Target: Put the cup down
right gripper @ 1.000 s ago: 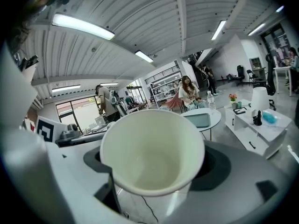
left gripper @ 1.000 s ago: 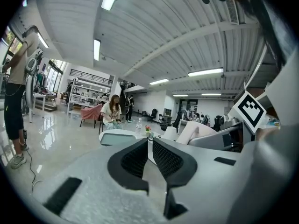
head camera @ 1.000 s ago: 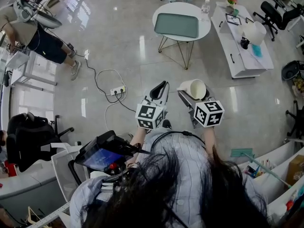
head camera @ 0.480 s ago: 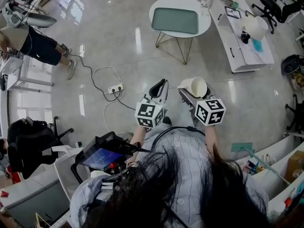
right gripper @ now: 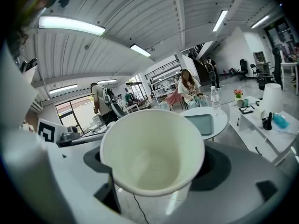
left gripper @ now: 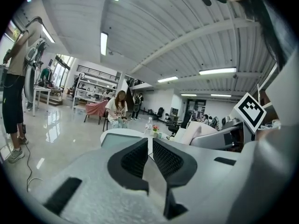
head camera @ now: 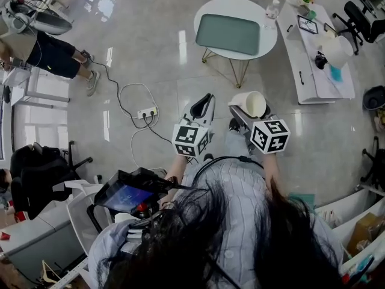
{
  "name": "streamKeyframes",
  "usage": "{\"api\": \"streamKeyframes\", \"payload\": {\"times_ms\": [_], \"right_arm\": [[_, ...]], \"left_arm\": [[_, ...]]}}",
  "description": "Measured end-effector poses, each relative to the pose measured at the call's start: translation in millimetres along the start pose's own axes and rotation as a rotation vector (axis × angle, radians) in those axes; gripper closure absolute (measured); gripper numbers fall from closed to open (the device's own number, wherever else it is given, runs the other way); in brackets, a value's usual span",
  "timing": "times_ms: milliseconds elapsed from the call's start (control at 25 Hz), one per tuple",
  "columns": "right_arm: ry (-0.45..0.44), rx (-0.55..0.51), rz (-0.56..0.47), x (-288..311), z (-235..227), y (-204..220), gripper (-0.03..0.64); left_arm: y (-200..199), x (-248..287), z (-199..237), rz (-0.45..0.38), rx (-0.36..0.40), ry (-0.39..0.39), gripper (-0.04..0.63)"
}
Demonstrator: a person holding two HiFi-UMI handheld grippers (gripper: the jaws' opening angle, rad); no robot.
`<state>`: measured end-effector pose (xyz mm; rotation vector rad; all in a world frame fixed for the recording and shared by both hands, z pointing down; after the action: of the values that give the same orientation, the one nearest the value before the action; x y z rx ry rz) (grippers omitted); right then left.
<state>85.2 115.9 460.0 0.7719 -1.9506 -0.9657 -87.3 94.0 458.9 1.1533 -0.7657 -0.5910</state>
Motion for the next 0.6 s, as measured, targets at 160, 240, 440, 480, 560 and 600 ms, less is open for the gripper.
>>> {"api": "streamKeyframes", "payload": {"times_ms": [160,240,440,480,560,600], "right_arm": [[-0.039,-0.017,0.024,28,-29,-24,0.183],[-0.055,-0.027,0.037,40,-43,-34,0.184],[-0.091,-0.044,0.066,66,-73,-55,0.183],[-0.097,-0.051,0.072,71,-79,-59,0.183],[-0.110,-0.064,0.082,79,-90,-66,0.184],[-0.116,-0.068,0.085,83,-96,-69,0.183]], "left_arm": [[-13,36,8,-0.010,-0.014,-0.042,0.551],[-17,53,10,-0.007,-0.018,-0.058,0.551],[-24,89,19,-0.001,-0.027,-0.104,0.552],[-25,95,20,-0.001,-0.029,-0.113,0.551],[-29,108,22,-0.002,-0.031,-0.131,0.551],[-30,114,24,-0.004,-0.031,-0.140,0.551]]}}
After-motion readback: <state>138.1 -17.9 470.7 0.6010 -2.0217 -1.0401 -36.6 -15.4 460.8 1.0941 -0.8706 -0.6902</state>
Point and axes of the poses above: the fingertips, and each gripper's own axes: x forward along the fingers, z to its left, y out of its underside, the point moved 6 cm from there along -x, backward along the fingers, and after that the axes turned 1 degree about -y, right-handed, at the moved point
